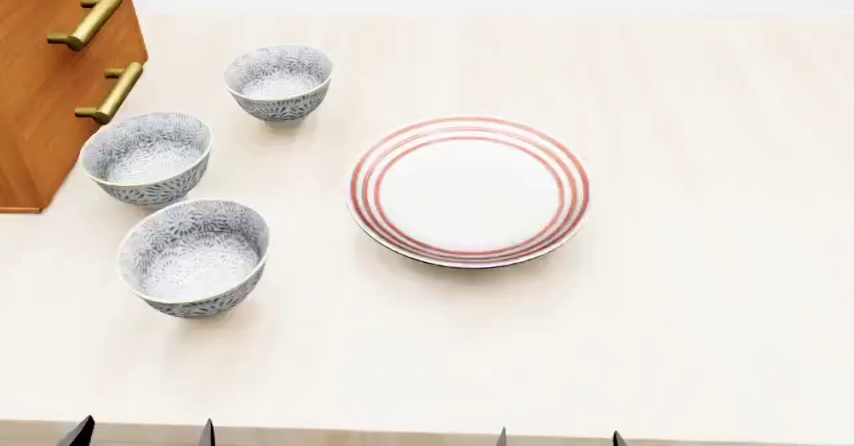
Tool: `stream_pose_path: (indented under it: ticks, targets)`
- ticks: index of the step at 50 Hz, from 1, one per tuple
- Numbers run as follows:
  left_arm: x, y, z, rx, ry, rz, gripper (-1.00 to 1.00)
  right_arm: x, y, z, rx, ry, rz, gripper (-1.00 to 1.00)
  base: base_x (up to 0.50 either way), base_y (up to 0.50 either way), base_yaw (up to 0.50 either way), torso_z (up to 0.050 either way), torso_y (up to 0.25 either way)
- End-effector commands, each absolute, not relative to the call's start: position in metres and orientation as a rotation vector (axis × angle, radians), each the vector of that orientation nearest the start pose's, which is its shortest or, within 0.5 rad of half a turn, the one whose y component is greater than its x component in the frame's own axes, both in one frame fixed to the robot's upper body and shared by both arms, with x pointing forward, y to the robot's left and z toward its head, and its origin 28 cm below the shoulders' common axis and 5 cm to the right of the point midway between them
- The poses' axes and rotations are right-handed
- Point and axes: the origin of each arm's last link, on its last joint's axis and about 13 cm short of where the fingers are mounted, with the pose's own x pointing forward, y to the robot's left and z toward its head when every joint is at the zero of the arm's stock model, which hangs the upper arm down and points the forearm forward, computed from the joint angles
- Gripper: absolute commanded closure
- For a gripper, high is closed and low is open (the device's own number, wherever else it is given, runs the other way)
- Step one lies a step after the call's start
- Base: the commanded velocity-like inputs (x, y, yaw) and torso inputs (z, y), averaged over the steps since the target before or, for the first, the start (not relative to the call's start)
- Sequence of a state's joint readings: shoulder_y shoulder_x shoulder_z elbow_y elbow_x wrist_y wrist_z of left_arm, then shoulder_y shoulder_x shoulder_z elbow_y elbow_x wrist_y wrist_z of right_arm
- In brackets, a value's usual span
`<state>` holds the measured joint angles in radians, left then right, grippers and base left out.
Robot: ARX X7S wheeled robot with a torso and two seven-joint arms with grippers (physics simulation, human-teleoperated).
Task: Open the top drawer of the cabinet.
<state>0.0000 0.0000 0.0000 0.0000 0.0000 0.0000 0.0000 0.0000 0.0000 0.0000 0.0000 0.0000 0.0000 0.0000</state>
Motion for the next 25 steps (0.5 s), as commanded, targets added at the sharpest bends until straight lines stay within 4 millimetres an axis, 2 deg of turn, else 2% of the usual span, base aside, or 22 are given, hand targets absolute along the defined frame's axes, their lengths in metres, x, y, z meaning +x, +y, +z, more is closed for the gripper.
stream_pose_path:
  ticks: [1, 19, 22, 25]
  targets:
    - [0.211, 0.205, 0.013, 0.000, -0.001, -0.001, -1.00, 0.210, -0.095, 0.013, -0.019, 0.009, 0.012, -1.00, 0.00, 0.00, 0.00, 0.000, 0.000]
    - [0.214, 0.207, 0.017, -0.005, -0.013, 0.020, -1.00, 0.212, -0.094, 0.015, -0.030, -0.022, 0.006, -1.00, 0.00, 0.00, 0.00, 0.000, 0.000]
    - [0.216, 0.209, 0.027, 0.015, -0.056, 0.022, -1.00, 0.213, -0.096, 0.022, -0.030, -0.052, -0.018, -1.00, 0.00, 0.00, 0.00, 0.000, 0.000]
    - [0.220, 0.212, 0.051, -0.006, -0.133, 0.021, -1.00, 0.215, -0.101, 0.044, -0.025, -0.136, -0.051, -1.00, 0.22, 0.00, 0.00, 0.000, 0.000]
